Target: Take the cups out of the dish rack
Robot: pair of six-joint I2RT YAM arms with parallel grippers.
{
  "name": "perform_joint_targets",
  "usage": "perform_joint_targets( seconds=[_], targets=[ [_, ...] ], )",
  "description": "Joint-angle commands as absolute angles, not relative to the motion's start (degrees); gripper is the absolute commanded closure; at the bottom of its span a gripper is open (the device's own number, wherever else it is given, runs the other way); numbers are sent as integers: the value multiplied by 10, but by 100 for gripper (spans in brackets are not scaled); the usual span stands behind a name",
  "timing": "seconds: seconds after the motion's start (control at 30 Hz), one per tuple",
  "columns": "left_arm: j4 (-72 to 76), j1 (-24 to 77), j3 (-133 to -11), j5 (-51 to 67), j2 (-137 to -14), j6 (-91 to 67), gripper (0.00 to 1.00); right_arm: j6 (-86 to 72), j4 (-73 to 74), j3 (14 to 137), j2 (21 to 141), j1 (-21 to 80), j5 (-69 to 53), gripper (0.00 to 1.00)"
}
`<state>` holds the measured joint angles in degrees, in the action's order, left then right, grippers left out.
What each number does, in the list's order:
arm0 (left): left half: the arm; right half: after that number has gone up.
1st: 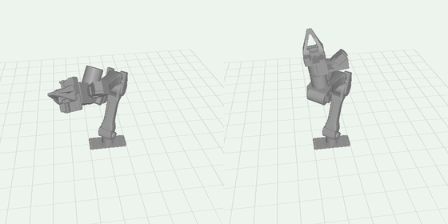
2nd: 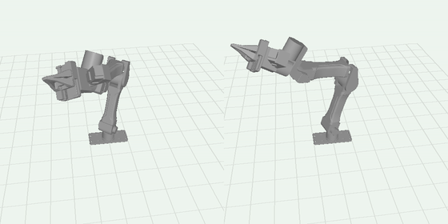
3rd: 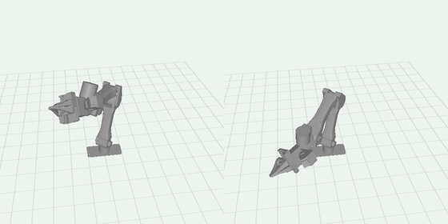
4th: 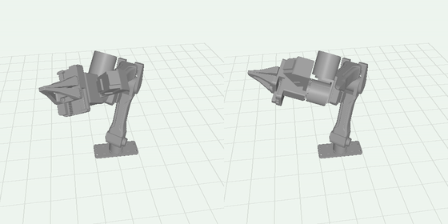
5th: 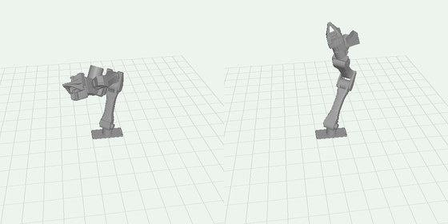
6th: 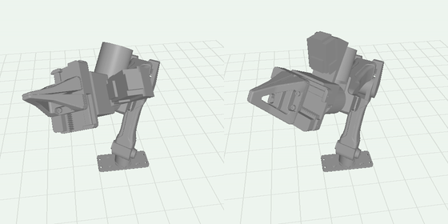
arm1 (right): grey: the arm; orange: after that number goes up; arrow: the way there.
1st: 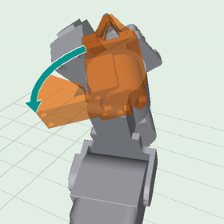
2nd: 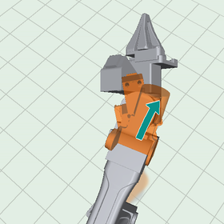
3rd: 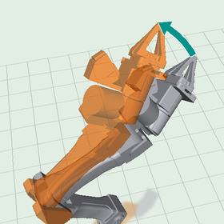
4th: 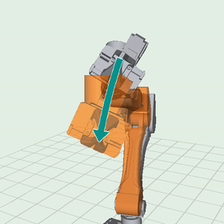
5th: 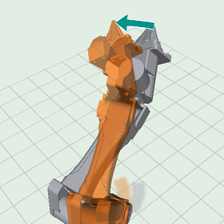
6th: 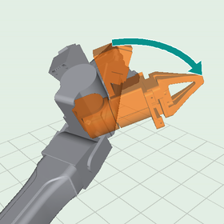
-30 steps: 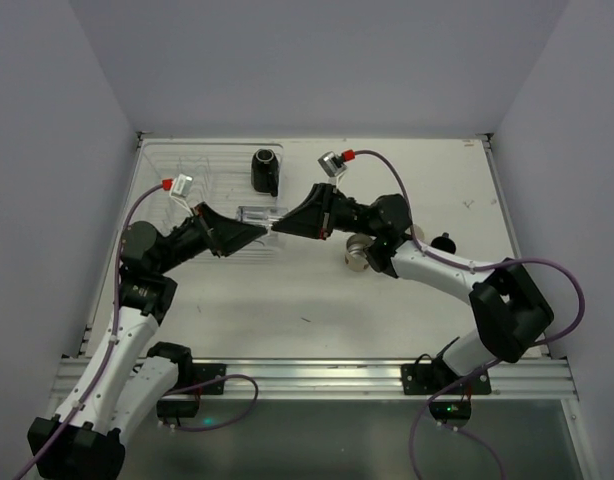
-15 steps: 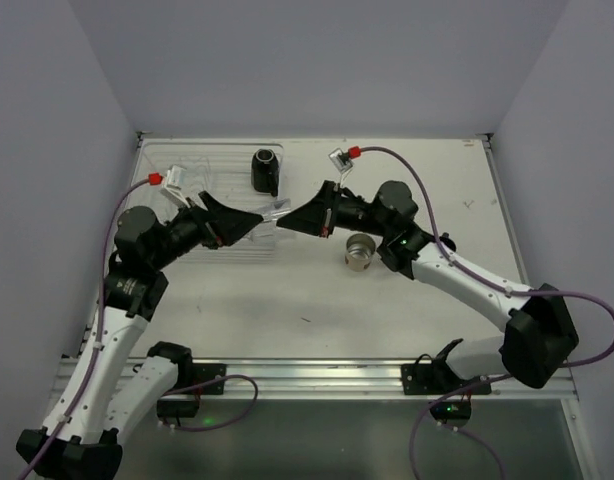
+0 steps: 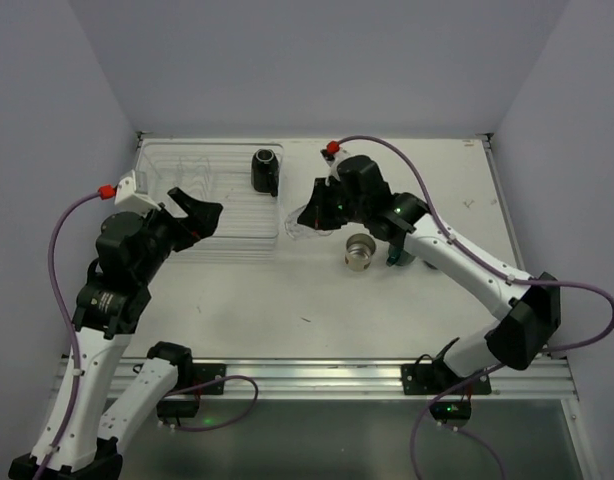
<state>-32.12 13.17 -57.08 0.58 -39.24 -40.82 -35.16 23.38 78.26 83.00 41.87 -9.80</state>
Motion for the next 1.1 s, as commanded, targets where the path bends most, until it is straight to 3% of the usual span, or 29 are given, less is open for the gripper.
perform_joint_targets(
  seconds=[0.0, 0.43, 1.07],
  targets=[
    [-323, 132, -565, -19, -404, -394, 0, -300, 362, 845, 868, 452, -2, 100],
    [-337, 132, -570, -23, -459, -371, 0, -291, 573, 1008, 1048, 495, 143, 100],
    [-332, 132, -567, -26, -473, -363, 0, -269, 573, 1024, 1127, 494, 121, 100]
  ],
)
